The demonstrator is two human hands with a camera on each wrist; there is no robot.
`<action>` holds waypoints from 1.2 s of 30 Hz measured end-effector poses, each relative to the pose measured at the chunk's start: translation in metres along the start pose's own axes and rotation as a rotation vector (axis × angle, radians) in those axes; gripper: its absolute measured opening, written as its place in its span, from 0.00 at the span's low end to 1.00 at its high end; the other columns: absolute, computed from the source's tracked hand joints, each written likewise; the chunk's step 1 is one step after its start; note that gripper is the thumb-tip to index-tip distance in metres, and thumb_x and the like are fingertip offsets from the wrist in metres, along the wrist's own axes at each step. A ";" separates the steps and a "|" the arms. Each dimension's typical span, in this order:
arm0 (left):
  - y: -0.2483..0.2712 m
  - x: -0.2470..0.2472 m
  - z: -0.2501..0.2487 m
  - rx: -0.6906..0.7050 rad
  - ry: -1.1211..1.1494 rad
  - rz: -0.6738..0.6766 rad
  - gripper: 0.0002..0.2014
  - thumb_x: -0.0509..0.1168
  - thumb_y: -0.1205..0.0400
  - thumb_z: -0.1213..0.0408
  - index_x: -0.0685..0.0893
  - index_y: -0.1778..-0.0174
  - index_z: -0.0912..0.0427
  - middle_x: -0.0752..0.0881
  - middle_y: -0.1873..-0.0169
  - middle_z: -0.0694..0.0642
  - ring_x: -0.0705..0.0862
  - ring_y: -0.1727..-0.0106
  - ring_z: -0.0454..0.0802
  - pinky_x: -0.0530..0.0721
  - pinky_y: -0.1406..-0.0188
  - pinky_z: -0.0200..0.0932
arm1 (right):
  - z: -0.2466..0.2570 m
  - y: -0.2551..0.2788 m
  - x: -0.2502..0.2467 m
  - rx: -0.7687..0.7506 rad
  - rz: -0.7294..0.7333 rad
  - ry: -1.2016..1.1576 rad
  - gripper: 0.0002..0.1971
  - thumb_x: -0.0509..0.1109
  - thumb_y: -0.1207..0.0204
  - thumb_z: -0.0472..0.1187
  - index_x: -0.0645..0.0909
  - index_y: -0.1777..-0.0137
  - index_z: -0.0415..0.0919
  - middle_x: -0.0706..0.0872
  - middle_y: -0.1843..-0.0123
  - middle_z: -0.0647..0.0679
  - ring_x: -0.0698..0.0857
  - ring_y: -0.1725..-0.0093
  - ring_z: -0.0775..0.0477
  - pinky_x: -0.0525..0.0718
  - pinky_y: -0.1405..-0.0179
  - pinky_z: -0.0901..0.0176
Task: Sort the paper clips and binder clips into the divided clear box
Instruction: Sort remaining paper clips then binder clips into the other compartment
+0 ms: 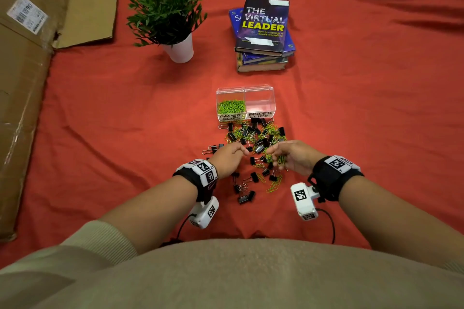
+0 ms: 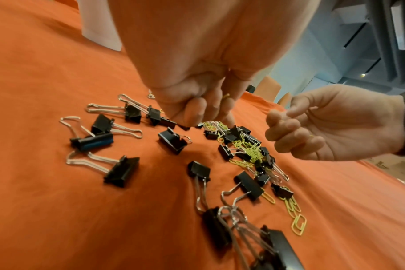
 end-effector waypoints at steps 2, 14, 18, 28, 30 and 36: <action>-0.001 0.003 0.000 -0.022 0.027 0.025 0.16 0.50 0.15 0.67 0.84 0.56 0.56 0.69 0.79 0.49 0.64 0.79 0.46 0.61 0.79 0.38 | -0.007 0.004 0.000 0.047 0.003 0.047 0.10 0.60 0.20 0.33 0.80 0.59 0.33 0.77 0.68 0.43 0.78 0.72 0.49 0.76 0.76 0.61; -0.010 0.040 -0.030 0.186 -0.581 0.047 0.06 0.62 0.19 0.61 0.79 0.48 0.56 0.85 0.53 0.55 0.84 0.54 0.56 0.81 0.58 0.48 | -0.013 0.006 0.006 -0.192 -0.069 1.205 0.08 0.70 0.27 0.37 0.85 0.49 0.42 0.80 0.66 0.60 0.79 0.62 0.56 0.70 0.67 0.71; -0.015 0.047 -0.032 0.255 -0.760 0.063 0.11 0.62 0.18 0.62 0.79 0.41 0.58 0.82 0.44 0.59 0.83 0.45 0.60 0.84 0.51 0.54 | -0.004 0.005 0.008 -0.273 -0.119 1.175 0.13 0.71 0.29 0.35 0.83 0.45 0.43 0.73 0.71 0.61 0.76 0.62 0.54 0.67 0.70 0.67; -0.021 0.037 -0.012 0.211 -0.657 0.076 0.06 0.62 0.17 0.63 0.79 0.46 0.57 0.81 0.44 0.56 0.81 0.46 0.56 0.81 0.44 0.52 | -0.031 0.009 0.009 -0.235 -0.025 1.394 0.06 0.67 0.27 0.41 0.78 0.52 0.48 0.84 0.51 0.49 0.83 0.50 0.45 0.80 0.57 0.53; -0.018 0.035 -0.008 0.221 -0.698 0.083 0.07 0.62 0.17 0.63 0.78 0.44 0.56 0.80 0.43 0.56 0.81 0.44 0.56 0.81 0.44 0.53 | -0.033 0.010 0.012 -0.228 -0.026 1.424 0.05 0.65 0.26 0.40 0.77 0.50 0.46 0.84 0.49 0.48 0.83 0.49 0.44 0.79 0.57 0.53; -0.009 0.034 -0.015 0.334 -0.849 0.026 0.09 0.56 0.15 0.62 0.75 0.43 0.61 0.80 0.45 0.59 0.82 0.46 0.59 0.83 0.50 0.54 | -0.029 0.015 0.021 -0.291 -0.046 1.505 0.08 0.58 0.21 0.39 0.77 0.48 0.39 0.76 0.46 0.43 0.80 0.49 0.42 0.80 0.54 0.49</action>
Point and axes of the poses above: each hand's wrist, its own y-axis away from the middle knuckle, its own x-axis out of the palm, z = x × y, the point moved 9 cm from there along -y, towards the middle knuckle
